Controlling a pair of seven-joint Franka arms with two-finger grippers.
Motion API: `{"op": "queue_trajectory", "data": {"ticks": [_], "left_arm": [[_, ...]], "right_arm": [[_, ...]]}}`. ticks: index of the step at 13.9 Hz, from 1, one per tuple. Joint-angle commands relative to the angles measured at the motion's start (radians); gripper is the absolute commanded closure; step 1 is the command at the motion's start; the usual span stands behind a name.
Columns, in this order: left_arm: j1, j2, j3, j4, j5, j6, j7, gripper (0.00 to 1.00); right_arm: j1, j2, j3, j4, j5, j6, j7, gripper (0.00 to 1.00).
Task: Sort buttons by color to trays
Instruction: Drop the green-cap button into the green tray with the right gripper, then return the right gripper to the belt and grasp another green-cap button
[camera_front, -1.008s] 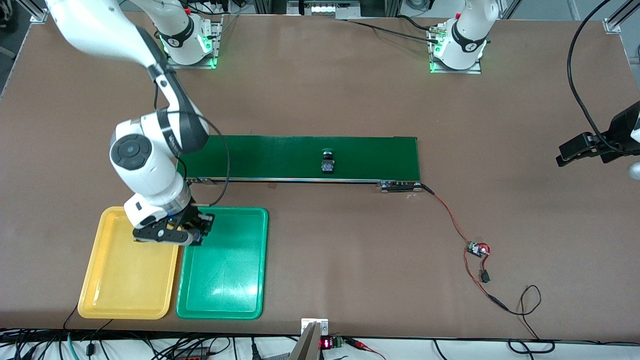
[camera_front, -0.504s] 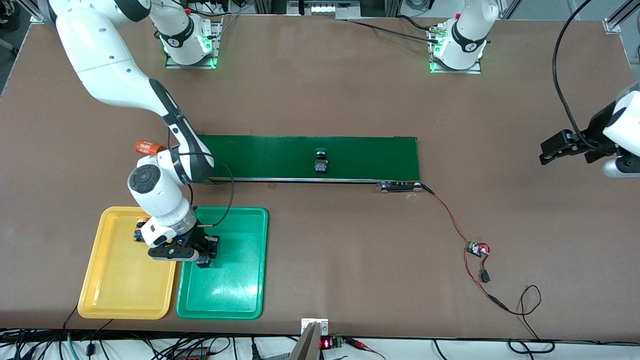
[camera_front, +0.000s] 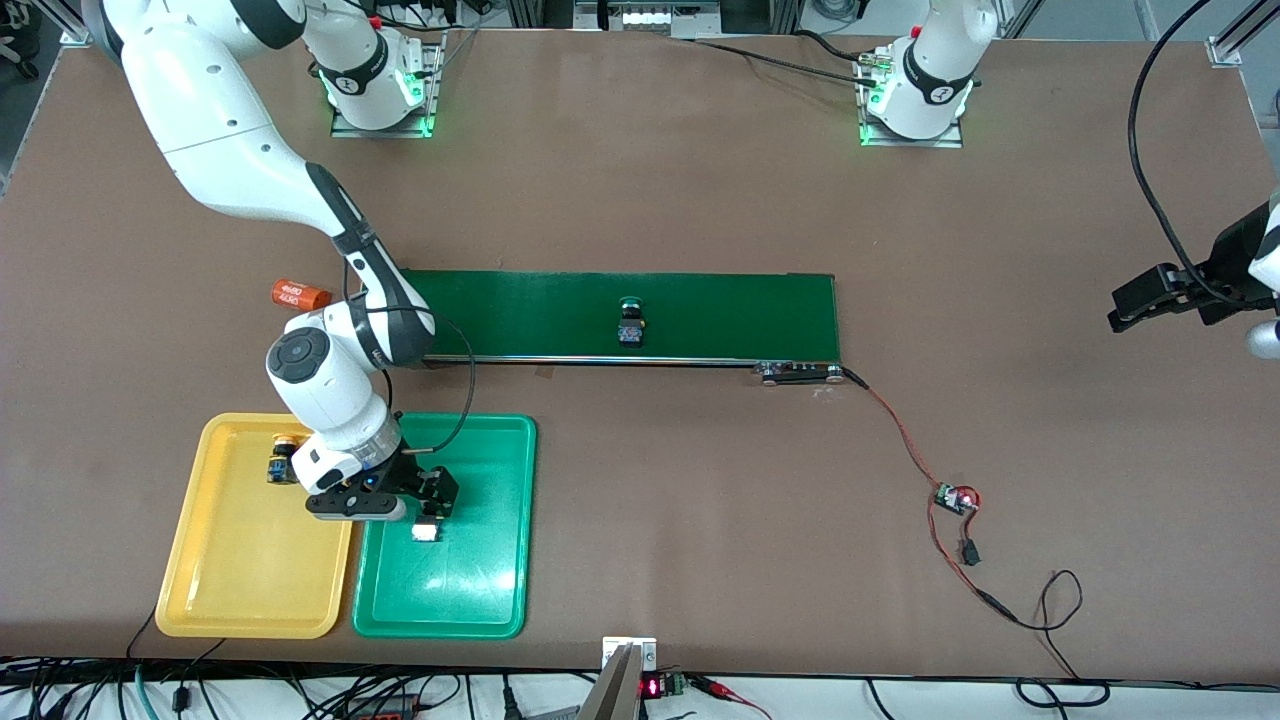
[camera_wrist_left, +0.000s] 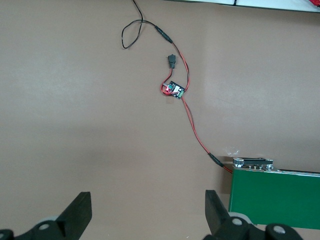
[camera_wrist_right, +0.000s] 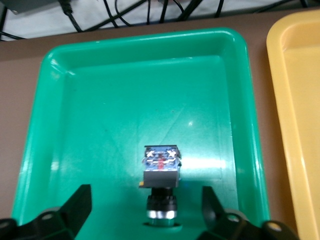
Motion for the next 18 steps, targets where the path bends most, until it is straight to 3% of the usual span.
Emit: {"op": "queue_trajectory", "data": {"ticks": [1,4,7,11,18], "left_arm": [[0.006,-0.009,0.014,0.002,-0.021,-0.005,0.016,0.00],[0.018,-0.001,0.014,0.006,-0.021,-0.001,0.016,0.00],[0.021,-0.001,0.014,0.006,-0.014,-0.001,0.016,0.00],[0.023,0.002,0.014,0.003,-0.012,0.013,0.015,0.00],[0.023,0.005,0.014,0.005,-0.012,0.022,0.015,0.00]], "right_arm": [[0.023,-0.232,-0.011,-0.223,0.012,-0.092,0.052,0.00],[0.051,-0.421,0.009,-0.378,0.015,-0.247,0.165,0.00],[0.055,-0.500,0.096,-0.431,0.078,-0.375,0.248,0.00],[0.084,-0.512,0.188,-0.432,0.086,-0.468,0.331,0.00],[0.149,-0.454,0.227,-0.437,0.054,-0.409,0.363,0.00]]}}
